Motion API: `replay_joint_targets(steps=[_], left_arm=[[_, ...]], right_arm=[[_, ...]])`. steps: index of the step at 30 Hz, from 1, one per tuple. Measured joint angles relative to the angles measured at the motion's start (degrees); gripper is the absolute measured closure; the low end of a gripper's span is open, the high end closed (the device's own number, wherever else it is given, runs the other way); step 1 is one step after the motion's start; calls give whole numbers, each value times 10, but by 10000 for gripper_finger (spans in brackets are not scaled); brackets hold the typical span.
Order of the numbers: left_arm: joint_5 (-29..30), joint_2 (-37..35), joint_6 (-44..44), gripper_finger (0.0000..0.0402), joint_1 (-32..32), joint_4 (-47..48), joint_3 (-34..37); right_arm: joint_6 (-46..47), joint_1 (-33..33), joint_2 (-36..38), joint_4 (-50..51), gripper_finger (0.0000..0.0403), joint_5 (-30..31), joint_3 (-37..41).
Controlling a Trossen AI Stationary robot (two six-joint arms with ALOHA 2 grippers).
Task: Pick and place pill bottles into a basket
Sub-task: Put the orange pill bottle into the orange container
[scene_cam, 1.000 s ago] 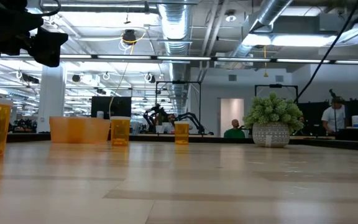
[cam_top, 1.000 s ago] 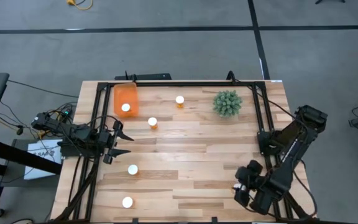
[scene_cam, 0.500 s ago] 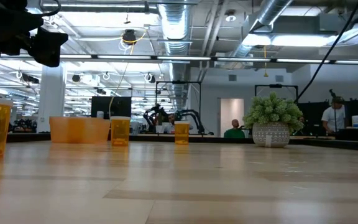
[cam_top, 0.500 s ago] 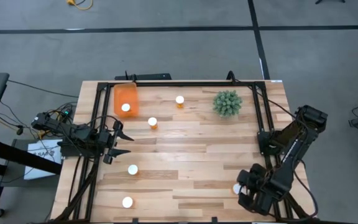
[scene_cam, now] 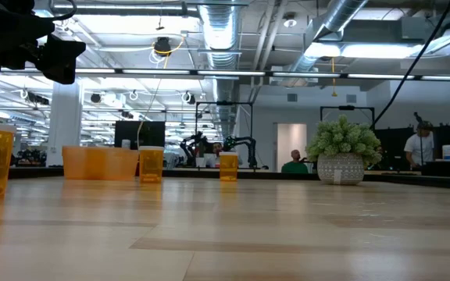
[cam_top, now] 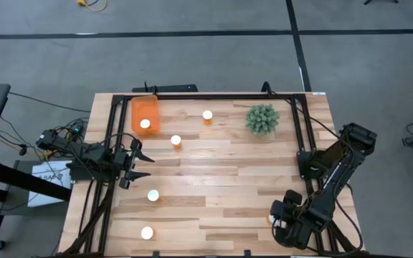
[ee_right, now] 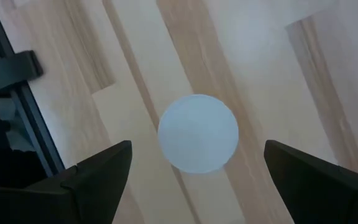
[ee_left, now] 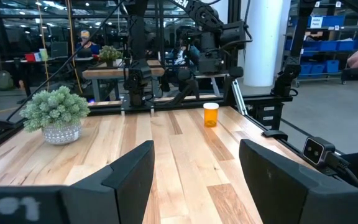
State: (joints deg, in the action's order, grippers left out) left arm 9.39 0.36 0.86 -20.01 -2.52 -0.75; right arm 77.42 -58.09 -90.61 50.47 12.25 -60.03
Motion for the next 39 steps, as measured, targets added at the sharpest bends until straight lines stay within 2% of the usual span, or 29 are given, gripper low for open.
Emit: replay_joint_targets(steps=[10, 17, 23, 26, 36, 39], left_arm=[[0, 0, 0, 176, 0, 0, 0], [0, 0, 0, 176, 0, 0, 0], [0, 0, 0, 176, 0, 0, 0], [0, 0, 0, 176, 0, 0, 0], [0, 0, 0, 176, 0, 0, 0], [0, 0, 0, 176, 0, 0, 0]], right_arm=[[-40, 9, -6, -19, 42, 0, 0], [-46, 17, -6, -73, 42, -3, 40], [-46, 20, -6, -65, 46, 1, 43], [-49, 20, -6, -62, 69, 0, 43], [-54, 30, -6, -65, 192, -1, 43], [-64, 38, -6, -73, 207, 9, 43]])
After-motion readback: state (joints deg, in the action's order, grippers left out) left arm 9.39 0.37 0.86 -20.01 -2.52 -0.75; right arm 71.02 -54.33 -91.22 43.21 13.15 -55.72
